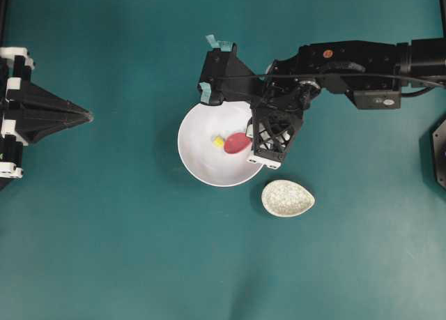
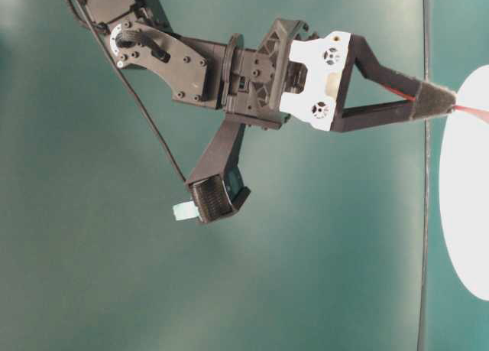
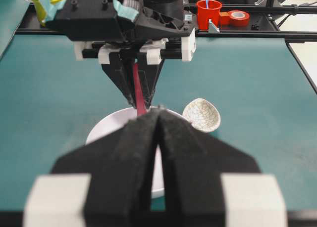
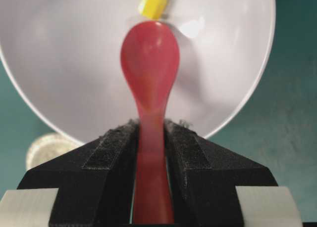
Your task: Scoop the yellow hexagonal prism block from the bowl with a spoon using the right arm.
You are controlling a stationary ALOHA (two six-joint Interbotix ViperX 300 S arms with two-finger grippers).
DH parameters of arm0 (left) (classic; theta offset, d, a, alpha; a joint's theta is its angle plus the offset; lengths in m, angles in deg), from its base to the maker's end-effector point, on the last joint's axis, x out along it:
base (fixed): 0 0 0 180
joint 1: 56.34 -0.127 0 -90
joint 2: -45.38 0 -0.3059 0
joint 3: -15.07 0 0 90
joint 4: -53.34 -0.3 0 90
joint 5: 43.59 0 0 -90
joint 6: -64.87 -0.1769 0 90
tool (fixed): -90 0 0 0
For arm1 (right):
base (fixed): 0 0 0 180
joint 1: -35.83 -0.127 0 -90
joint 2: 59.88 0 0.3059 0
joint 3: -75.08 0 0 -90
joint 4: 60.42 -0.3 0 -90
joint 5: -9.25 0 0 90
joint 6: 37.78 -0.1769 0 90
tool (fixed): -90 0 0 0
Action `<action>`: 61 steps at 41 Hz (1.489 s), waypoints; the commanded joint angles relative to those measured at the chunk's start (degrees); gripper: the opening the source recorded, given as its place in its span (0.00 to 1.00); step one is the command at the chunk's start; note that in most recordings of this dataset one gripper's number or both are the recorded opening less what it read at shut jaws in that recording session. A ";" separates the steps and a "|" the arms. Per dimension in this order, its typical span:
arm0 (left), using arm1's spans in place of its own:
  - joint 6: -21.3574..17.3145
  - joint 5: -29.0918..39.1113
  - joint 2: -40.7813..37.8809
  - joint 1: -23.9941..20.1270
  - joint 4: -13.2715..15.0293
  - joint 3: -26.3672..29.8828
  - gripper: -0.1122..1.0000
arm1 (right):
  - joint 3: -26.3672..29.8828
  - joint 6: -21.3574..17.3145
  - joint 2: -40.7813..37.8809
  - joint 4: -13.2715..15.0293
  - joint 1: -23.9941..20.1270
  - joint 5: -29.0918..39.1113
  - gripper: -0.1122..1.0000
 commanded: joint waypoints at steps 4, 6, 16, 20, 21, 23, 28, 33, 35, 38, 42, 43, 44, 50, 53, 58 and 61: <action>0.09 -0.62 -0.44 -0.09 -0.18 1.14 0.09 | 0.79 0.09 0.70 0.09 -0.35 -3.34 0.30; 0.09 -0.62 -0.44 -0.09 -0.18 1.23 0.09 | 0.79 0.09 0.70 0.09 -0.44 -4.04 0.30; 0.09 -0.62 -0.44 -0.09 -0.18 1.14 0.09 | 0.79 0.18 0.44 0.09 -0.70 -6.33 0.30; 0.09 -0.62 -0.44 -0.09 -0.09 1.14 0.09 | 0.79 0.18 0.09 0.09 -0.79 -6.94 0.30; 0.09 -0.62 -0.44 -0.09 -0.18 1.14 0.09 | 0.88 0.18 0.09 0.09 -0.79 -7.12 0.30; 0.09 -0.62 -0.44 -0.09 -0.09 1.14 0.09 | 0.79 0.18 0.09 0.09 -0.79 -7.56 0.30; 0.00 -0.62 -0.44 -0.09 -0.18 1.14 0.09 | 0.88 0.26 0.00 0.09 -0.88 -8.70 0.30; 0.09 -0.62 -0.44 -0.09 -0.18 1.14 0.09 | 0.97 0.35 0.00 0.09 -0.88 -9.93 0.30; 0.09 -0.62 -0.44 -0.09 -0.18 1.14 0.09 | 1.05 0.35 0.00 0.09 -0.88 -10.37 0.30; 0.09 -0.62 -0.44 -0.09 -0.18 1.23 0.09 | 0.97 0.35 0.00 0.09 -0.79 -11.16 0.30; 0.09 -0.70 -0.44 -0.09 -0.09 1.14 0.09 | 1.05 0.35 0.00 0.09 -0.88 -12.39 0.30; 0.09 -0.62 -0.44 -0.09 -0.09 1.14 0.09 | 1.05 0.35 0.00 0.09 -0.79 -12.57 0.30; 0.09 -0.62 -0.44 -0.09 -0.18 1.23 0.09 | 1.05 0.35 0.00 0.09 -0.79 -12.83 0.30; 0.00 -0.62 -0.44 -0.09 -0.09 1.14 0.09 | 1.41 0.53 0.00 0.09 -0.88 -13.10 0.30; 0.09 -0.62 -0.44 -0.09 -0.18 1.14 0.09 | 1.58 0.79 0.00 0.18 -0.79 -13.10 0.30; 0.09 -0.53 -0.44 -0.09 -0.18 1.14 0.09 | 1.93 1.23 0.00 0.09 -0.88 -13.10 0.30; 0.09 -0.53 -0.44 -0.09 -0.09 1.23 0.09 | 2.11 1.23 0.09 0.26 -0.79 -13.71 0.30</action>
